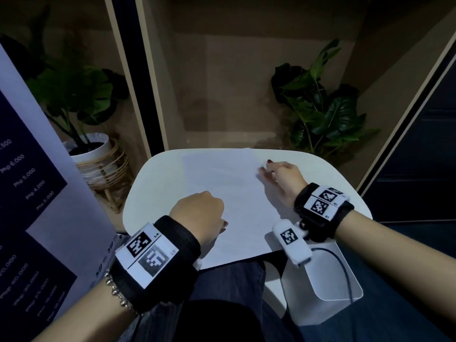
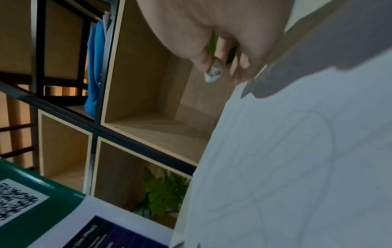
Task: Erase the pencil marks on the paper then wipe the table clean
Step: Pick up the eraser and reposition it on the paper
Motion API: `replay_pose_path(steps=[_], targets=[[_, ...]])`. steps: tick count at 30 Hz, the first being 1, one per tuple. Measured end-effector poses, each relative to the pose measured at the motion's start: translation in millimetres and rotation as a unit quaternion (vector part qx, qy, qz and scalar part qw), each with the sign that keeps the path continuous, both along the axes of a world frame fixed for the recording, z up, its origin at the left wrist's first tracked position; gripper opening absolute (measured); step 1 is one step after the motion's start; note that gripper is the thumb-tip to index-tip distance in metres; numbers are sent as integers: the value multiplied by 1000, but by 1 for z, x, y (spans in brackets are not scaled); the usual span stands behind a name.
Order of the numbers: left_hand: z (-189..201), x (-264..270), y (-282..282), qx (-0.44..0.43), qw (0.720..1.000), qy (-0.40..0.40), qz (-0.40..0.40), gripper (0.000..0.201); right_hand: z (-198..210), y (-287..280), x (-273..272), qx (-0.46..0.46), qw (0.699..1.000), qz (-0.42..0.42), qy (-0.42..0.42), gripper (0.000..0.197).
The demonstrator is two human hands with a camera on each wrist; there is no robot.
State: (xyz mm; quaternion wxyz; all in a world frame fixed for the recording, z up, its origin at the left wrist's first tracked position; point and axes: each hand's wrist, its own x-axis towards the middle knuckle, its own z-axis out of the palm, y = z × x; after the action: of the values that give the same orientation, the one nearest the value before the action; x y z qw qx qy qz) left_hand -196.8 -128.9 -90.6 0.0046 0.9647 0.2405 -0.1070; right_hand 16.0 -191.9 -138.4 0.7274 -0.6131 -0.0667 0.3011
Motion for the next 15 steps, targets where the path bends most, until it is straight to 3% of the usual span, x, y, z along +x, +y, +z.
replay_pose_path(steps=[2,3,4,7,8,11,12,15], targets=[[1,0,1,-3,1000,1,2,31,-1,-9,-10,1,988,143,61,25],[2,1,1,-6,1000,3,3,30,-2,-13,-12,-21,983,169,67,29],[3,1,1,-7,1000,4,6,32,0,-15,-10,-21,987,146,57,28],[3,1,1,-3,1000,1,12,36,0,-19,9,13,999,-31,6,11],[2,1,1,0,1000,-1,13,36,1,-20,11,32,999,-16,9,6],[1,2,2,1,1000,-5,8,35,-1,-27,-7,-2,989,146,38,17],[1,2,4,-3,1000,-6,6,33,-1,-29,-11,-12,989,146,30,13],[1,3,9,-9,1000,-11,2,27,3,-29,0,32,999,7,-1,12]])
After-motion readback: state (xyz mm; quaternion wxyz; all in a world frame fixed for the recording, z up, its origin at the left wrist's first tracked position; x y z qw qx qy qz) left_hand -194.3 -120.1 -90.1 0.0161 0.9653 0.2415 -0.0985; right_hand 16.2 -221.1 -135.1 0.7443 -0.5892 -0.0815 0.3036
